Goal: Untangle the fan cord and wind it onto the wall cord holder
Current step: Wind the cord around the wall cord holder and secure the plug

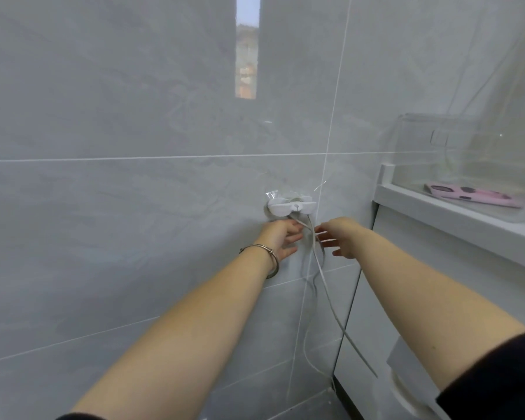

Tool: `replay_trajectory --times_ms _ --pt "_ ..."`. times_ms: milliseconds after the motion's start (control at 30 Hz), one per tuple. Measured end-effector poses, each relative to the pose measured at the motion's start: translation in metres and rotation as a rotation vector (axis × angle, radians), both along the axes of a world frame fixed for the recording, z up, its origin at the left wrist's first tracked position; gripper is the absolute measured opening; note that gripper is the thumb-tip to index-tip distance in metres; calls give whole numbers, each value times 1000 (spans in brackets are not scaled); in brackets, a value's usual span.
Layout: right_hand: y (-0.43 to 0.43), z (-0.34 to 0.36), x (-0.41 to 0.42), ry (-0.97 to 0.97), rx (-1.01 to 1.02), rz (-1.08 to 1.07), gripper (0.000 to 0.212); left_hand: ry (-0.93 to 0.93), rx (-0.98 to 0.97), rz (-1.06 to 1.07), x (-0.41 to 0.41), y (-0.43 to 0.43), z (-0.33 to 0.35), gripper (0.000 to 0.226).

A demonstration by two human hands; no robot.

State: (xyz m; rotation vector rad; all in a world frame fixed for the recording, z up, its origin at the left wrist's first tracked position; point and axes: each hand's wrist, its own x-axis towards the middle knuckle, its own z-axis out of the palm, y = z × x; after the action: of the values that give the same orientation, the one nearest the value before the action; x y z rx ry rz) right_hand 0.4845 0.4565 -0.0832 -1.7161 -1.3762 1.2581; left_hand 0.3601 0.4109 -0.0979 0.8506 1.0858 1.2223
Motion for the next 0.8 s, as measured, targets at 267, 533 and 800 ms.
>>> replay_trajectory --times_ms 267,533,800 --pt "13 0 -4 -258 116 74 28 -20 20 -44 -6 2 -1 47" --pt "25 31 -2 -769 586 -47 14 198 80 -3 -24 0 6 39" --pt "20 67 -5 -916 691 -75 33 493 126 71 -35 -7 17 23"
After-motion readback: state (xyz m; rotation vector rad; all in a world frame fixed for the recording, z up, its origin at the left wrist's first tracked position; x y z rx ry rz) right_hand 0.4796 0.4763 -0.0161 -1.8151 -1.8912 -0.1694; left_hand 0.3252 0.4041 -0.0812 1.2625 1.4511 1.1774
